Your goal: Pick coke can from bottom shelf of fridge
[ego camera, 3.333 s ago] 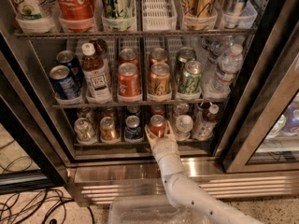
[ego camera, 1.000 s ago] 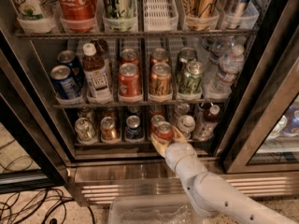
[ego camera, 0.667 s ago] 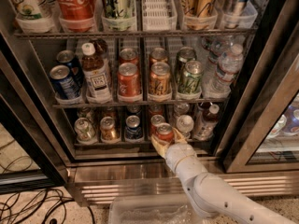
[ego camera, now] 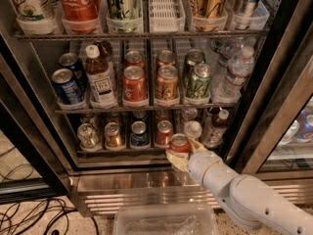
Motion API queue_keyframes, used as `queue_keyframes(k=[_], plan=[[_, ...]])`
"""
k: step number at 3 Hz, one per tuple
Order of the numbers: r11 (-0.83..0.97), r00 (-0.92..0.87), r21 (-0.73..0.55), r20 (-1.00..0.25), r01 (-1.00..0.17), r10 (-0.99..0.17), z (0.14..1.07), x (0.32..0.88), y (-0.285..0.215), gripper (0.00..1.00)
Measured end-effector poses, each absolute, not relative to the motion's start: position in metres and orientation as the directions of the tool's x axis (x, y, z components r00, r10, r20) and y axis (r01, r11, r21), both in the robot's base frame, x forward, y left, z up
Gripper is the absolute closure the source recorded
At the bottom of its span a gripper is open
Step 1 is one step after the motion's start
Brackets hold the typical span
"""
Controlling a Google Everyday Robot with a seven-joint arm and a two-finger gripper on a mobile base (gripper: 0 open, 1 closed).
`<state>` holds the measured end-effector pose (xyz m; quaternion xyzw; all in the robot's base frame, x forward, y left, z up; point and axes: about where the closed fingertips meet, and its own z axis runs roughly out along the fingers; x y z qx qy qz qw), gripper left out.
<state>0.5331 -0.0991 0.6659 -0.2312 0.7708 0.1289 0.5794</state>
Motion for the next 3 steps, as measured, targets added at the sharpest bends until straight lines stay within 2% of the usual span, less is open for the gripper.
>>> queue_keyframes(k=[1,3], plan=[[0.869,-0.235,-0.058,-0.952,-0.492,-0.197,0.66,0.538,-0.101,1.0],[0.729,-0.211,-0.059,-0.938,-0.682,-0.274,0.651,0.443,-0.036,1.0]])
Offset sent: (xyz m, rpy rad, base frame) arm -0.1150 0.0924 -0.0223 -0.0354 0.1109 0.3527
